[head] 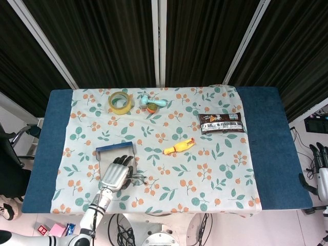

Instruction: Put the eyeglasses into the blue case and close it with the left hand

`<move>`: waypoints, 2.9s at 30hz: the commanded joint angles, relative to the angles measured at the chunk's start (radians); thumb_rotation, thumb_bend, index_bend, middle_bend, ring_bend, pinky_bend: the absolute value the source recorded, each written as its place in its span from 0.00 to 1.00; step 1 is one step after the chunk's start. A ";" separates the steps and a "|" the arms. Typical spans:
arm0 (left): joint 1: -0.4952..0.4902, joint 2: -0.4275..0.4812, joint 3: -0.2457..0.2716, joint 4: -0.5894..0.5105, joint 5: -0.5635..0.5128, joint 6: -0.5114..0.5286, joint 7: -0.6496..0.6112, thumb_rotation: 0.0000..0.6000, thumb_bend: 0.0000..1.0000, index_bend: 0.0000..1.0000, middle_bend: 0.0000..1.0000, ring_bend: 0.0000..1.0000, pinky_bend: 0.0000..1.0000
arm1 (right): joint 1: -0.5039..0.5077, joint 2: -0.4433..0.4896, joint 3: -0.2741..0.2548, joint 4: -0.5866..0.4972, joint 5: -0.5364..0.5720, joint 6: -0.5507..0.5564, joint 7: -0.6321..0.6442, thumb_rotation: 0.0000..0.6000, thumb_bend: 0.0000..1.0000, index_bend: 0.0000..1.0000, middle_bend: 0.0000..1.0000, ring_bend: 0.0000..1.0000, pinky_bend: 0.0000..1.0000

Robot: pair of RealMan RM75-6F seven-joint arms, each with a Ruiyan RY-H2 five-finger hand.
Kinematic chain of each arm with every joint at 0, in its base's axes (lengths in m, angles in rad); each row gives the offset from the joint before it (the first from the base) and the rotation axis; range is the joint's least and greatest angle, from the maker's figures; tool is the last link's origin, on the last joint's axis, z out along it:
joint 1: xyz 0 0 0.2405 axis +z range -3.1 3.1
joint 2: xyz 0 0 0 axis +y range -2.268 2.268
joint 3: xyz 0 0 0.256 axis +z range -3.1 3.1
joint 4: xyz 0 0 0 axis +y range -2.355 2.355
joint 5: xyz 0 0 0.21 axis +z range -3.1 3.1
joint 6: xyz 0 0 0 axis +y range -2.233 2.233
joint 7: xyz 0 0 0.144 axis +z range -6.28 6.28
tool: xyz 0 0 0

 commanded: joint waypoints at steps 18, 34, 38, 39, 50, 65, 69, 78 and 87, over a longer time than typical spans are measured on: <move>-0.011 0.009 -0.010 -0.025 -0.046 0.029 0.002 1.00 0.48 0.60 0.16 0.09 0.18 | 0.000 -0.002 -0.002 0.000 -0.003 -0.001 -0.004 1.00 0.24 0.00 0.00 0.00 0.00; -0.072 0.008 -0.065 0.139 0.010 0.065 0.056 1.00 0.50 0.61 0.16 0.09 0.18 | -0.008 -0.007 0.000 -0.014 -0.031 0.048 -0.032 1.00 0.24 0.00 0.00 0.00 0.00; -0.081 -0.008 -0.075 0.193 -0.013 0.055 0.062 1.00 0.49 0.60 0.14 0.09 0.18 | -0.009 -0.004 0.000 -0.018 -0.030 0.046 -0.036 1.00 0.24 0.00 0.00 0.00 0.00; -0.081 -0.011 -0.076 0.202 -0.015 0.056 0.062 1.00 0.49 0.60 0.13 0.09 0.18 | -0.009 -0.004 0.000 -0.018 -0.029 0.045 -0.036 1.00 0.24 0.00 0.00 0.00 0.00; -0.091 -0.035 -0.109 0.215 -0.083 0.069 0.103 1.00 0.50 0.61 0.12 0.09 0.18 | -0.001 -0.005 0.000 -0.025 -0.027 0.032 -0.044 1.00 0.24 0.00 0.00 0.00 0.00; -0.121 -0.092 -0.156 0.211 -0.233 0.139 0.273 1.00 0.52 0.59 0.12 0.09 0.18 | -0.004 -0.002 -0.003 -0.027 -0.022 0.029 -0.042 1.00 0.25 0.00 0.00 0.00 0.00; -0.123 -0.096 -0.151 0.216 -0.225 0.143 0.258 1.00 0.51 0.48 0.12 0.09 0.18 | -0.006 -0.002 -0.005 -0.023 -0.018 0.025 -0.039 1.00 0.25 0.00 0.00 0.00 0.00; -0.121 -0.092 -0.129 0.199 -0.202 0.159 0.246 1.00 0.47 0.16 0.10 0.09 0.18 | -0.008 -0.002 -0.006 -0.023 -0.012 0.022 -0.039 1.00 0.26 0.00 0.00 0.00 0.00; -0.107 -0.086 -0.109 0.179 -0.153 0.186 0.207 1.00 0.45 0.08 0.09 0.09 0.18 | -0.009 -0.004 -0.008 -0.024 -0.017 0.023 -0.042 1.00 0.28 0.00 0.00 0.00 0.00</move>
